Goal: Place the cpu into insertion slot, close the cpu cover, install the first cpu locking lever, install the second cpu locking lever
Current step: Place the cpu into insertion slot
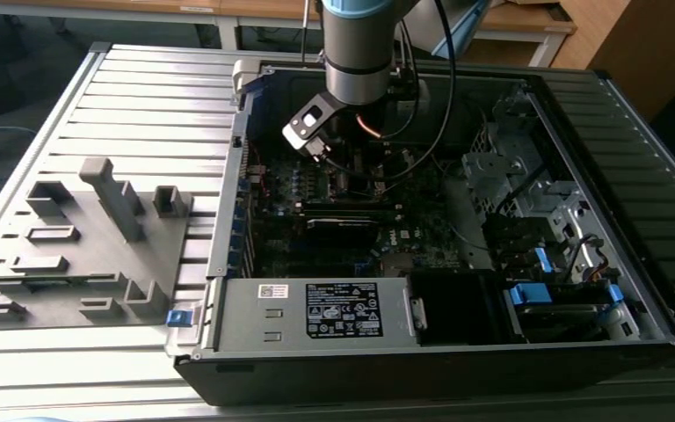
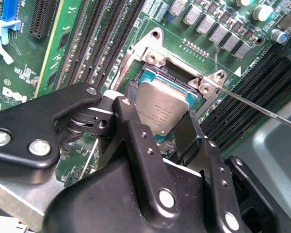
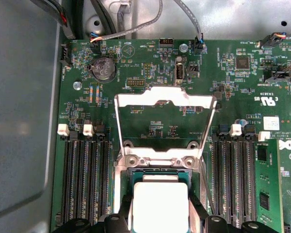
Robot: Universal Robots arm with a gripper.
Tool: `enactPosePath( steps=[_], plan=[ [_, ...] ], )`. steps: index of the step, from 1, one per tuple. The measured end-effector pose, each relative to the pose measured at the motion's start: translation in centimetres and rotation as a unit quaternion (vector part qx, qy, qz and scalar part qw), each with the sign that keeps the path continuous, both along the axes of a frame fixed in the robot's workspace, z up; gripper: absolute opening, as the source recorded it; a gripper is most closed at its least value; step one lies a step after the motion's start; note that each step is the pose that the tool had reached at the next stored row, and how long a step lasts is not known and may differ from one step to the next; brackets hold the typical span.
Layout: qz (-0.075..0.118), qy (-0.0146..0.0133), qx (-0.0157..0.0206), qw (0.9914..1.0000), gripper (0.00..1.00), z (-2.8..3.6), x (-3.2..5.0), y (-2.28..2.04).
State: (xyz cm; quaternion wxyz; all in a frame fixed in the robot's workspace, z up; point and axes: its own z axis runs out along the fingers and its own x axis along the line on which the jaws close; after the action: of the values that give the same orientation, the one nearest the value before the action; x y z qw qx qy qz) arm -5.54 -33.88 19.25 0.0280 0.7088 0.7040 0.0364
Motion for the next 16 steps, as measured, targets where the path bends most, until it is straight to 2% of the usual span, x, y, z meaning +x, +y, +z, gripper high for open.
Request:
enactPosePath(
  steps=[3,4,6,7,10,12,16],
  plan=[
    [0.0,-0.0002,0.0002,1.0,0.55,-0.01,0.01,0.01],
    [0.0,-0.0001,0.0001,1.0,0.61,-0.01,0.01,0.01],
    [0.0,0.0,0.0,1.0,0.61,0.0,0.01,0.0],
    [0.0,0.0,0.0,1.0,0.67,0.0,0.0,0.0],
    [0.0,0.0001,-0.0002,1.0,0.67,0.07,0.0,-0.01],
    [0.0,0.0001,-0.0001,1.0,0.67,0.34,0.01,0.0],
    [0.0,0.0,0.0,1.0,0.67,1.28,0.01,0.0]
  ],
)
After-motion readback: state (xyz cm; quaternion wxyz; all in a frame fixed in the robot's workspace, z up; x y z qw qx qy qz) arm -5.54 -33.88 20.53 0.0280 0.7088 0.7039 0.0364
